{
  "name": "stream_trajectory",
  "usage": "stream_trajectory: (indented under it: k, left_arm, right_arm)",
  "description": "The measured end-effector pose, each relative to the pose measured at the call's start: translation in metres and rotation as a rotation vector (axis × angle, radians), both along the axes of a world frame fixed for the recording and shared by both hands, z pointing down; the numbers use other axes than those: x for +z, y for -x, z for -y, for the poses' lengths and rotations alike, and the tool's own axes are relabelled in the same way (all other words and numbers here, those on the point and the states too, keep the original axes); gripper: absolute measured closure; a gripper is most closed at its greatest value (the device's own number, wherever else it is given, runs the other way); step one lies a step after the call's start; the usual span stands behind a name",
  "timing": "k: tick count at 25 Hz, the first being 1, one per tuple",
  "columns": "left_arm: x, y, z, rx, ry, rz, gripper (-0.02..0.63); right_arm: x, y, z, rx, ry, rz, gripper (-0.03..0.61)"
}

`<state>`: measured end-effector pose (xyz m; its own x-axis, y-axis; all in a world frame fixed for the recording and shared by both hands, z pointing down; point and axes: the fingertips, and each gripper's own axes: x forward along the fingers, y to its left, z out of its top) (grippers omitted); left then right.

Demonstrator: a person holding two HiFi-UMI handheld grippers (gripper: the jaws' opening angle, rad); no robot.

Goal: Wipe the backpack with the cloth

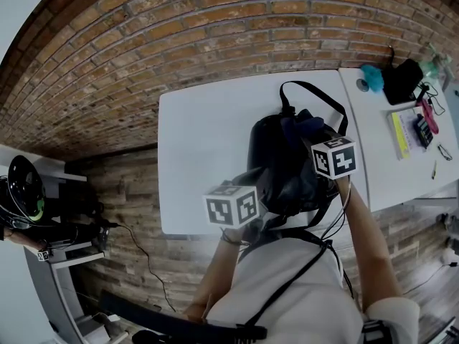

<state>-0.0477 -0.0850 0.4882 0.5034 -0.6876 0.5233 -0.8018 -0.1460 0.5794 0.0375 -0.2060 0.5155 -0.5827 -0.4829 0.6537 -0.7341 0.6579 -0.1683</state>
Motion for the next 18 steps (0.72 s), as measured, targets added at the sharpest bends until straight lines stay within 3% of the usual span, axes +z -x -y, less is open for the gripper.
stream_trajectory:
  k: [18]
  left_arm:
    - [0.0,-0.002,-0.007,0.007,-0.002,-0.01,0.61]
  right_arm:
    - [0.0,-0.002,-0.039,-0.039,0.006,-0.017,0.505]
